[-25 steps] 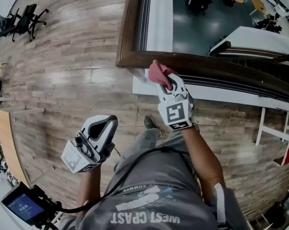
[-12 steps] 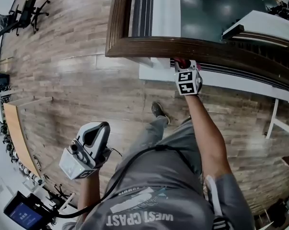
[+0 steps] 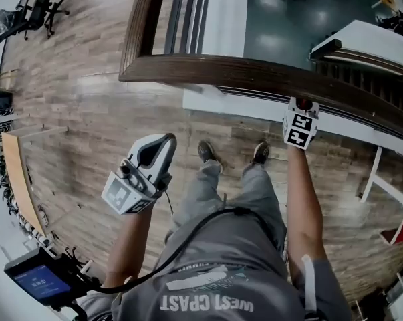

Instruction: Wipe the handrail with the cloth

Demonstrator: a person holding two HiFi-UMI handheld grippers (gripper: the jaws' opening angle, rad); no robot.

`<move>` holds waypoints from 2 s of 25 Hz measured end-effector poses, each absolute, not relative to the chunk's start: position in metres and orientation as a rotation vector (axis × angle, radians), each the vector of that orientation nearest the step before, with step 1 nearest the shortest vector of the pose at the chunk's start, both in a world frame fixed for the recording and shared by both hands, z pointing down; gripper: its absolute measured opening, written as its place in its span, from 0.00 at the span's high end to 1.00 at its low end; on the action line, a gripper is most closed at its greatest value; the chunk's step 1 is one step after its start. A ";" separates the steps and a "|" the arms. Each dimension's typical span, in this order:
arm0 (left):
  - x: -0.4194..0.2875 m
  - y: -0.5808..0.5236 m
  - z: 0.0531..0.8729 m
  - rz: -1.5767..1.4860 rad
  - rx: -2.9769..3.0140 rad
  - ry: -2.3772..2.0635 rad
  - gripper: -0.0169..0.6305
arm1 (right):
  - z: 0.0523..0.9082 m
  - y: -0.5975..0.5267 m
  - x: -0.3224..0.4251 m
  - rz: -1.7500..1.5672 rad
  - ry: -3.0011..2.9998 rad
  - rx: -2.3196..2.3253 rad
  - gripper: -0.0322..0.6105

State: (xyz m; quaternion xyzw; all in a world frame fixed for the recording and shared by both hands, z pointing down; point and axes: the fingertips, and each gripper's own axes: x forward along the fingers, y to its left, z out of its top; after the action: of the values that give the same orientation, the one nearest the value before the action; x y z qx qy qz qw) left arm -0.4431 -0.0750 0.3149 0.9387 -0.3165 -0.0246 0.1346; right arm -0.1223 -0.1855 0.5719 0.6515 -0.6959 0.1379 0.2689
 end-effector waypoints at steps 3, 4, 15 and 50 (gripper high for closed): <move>-0.385 -0.101 0.347 -0.103 2.754 -0.966 0.97 | 0.576 -0.187 -0.229 0.250 -2.154 1.429 0.85; -0.368 -0.105 0.359 -0.090 2.769 -0.987 0.97 | 0.587 -0.184 -0.255 0.237 -2.197 1.336 0.85; -0.327 -0.117 0.448 0.138 2.765 -1.054 0.97 | 0.587 -0.156 -0.044 0.317 -1.844 1.748 0.85; -0.047 -0.051 0.427 0.186 2.708 -1.071 0.97 | 0.588 -0.108 0.296 0.387 -1.777 1.884 0.85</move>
State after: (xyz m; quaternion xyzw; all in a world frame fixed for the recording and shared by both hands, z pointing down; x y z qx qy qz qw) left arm -0.0472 -0.0509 0.4271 0.9222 -0.3648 0.0634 0.1117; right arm 0.2961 -0.1083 0.5882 0.6950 -0.6556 0.1429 0.2583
